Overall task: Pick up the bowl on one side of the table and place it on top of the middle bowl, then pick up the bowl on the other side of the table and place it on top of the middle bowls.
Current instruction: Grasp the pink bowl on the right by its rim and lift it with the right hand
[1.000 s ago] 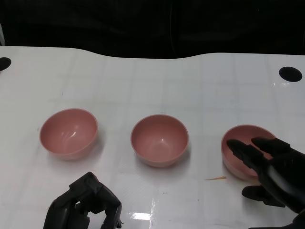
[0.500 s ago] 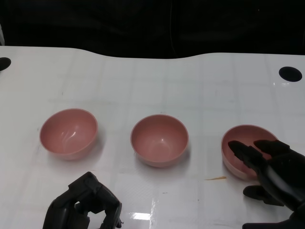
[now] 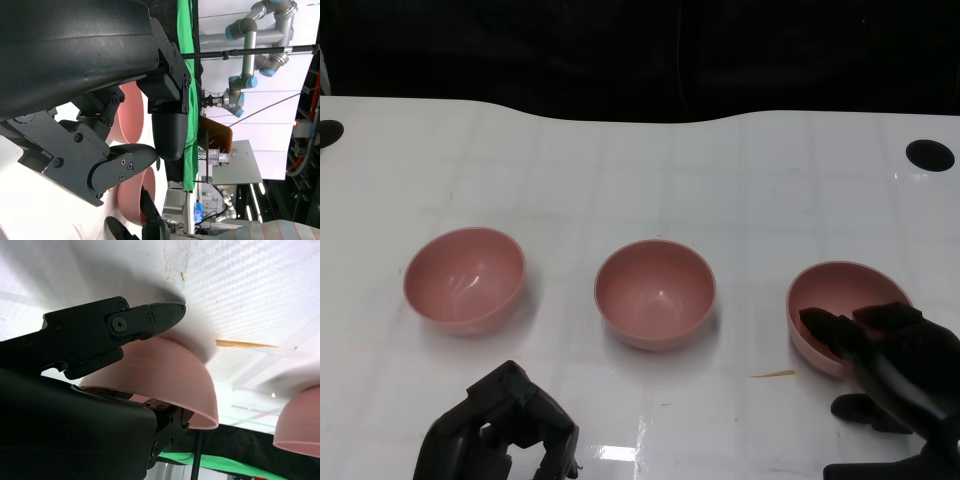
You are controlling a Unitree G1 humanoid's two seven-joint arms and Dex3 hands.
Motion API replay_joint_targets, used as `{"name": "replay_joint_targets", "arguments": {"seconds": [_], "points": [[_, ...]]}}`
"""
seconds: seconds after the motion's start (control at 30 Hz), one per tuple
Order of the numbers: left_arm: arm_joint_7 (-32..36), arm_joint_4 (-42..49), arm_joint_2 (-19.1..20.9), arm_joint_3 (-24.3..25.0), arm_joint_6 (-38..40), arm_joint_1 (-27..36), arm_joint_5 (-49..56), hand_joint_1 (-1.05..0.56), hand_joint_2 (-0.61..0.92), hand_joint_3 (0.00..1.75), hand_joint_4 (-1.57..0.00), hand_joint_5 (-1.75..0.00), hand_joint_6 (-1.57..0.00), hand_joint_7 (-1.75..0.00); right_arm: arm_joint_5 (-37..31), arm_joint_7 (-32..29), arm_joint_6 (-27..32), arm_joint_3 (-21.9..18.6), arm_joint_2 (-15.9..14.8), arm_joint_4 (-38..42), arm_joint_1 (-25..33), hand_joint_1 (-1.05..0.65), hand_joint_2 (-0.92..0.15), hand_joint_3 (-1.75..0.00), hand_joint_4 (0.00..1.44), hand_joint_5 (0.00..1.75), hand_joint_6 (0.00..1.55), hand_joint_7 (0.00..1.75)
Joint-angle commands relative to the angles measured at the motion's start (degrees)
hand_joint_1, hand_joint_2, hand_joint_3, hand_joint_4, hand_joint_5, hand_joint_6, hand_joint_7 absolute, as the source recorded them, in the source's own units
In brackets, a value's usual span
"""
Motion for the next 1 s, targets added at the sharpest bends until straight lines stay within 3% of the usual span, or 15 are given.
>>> {"name": "replay_joint_targets", "arguments": {"seconds": [0.03, 0.33, 0.4, 0.47, 0.53, 1.0], "points": [[0.2, -0.6, 0.3, 0.1, 0.1, 0.5, 0.0, -0.19, 0.60, 0.99, -0.86, -1.71, -0.86, -1.44, -0.1, -0.6, 1.2, 1.0, 0.0, 1.6, -1.3, -0.63, -0.92, -0.19, 0.30, 0.31, 0.37, 0.05], [0.3, -0.5, 0.4, 0.3, -0.2, 0.5, 0.4, -0.20, 0.60, 1.00, -0.85, -1.71, -0.84, -1.47, 0.9, -1.3, 1.0, 3.4, 0.2, 5.7, -3.0, -0.58, -0.92, -0.23, 0.43, 0.43, 0.55, 0.10], [0.5, -0.6, 0.4, 0.3, -0.1, 0.5, 0.6, -0.20, 0.60, 1.00, -0.85, -1.71, -0.84, -1.48, 1.2, -2.2, 0.6, 3.8, 0.1, 6.4, -3.2, -0.54, -0.92, -0.25, 0.51, 0.53, 0.66, 0.12], [0.4, -0.6, 0.4, 0.4, 0.0, 0.5, 0.5, -0.20, 0.59, 1.01, -0.85, -1.71, -0.84, -1.48, 1.5, -3.3, 0.1, 4.1, 0.1, 7.0, -3.4, -0.47, -0.92, -0.28, 0.49, 0.88, 0.78, 0.12], [0.4, -0.6, 0.4, 0.4, 0.0, 0.5, 0.4, -0.20, 0.59, 1.02, -0.85, -1.71, -0.84, -1.48, 1.7, -3.9, -0.2, 4.3, 0.0, 7.4, -3.6, -0.46, -0.92, -0.28, 0.48, 0.96, 0.80, 0.12], [0.3, -0.6, 0.4, 0.4, 0.1, 0.5, 0.4, -0.20, 0.58, 1.04, -0.85, -1.71, -0.84, -1.48, 2.1, -4.5, -0.2, 4.8, -0.2, 7.9, -3.9, -0.46, -0.92, -0.28, 0.46, 1.02, 0.82, 0.11]]}}
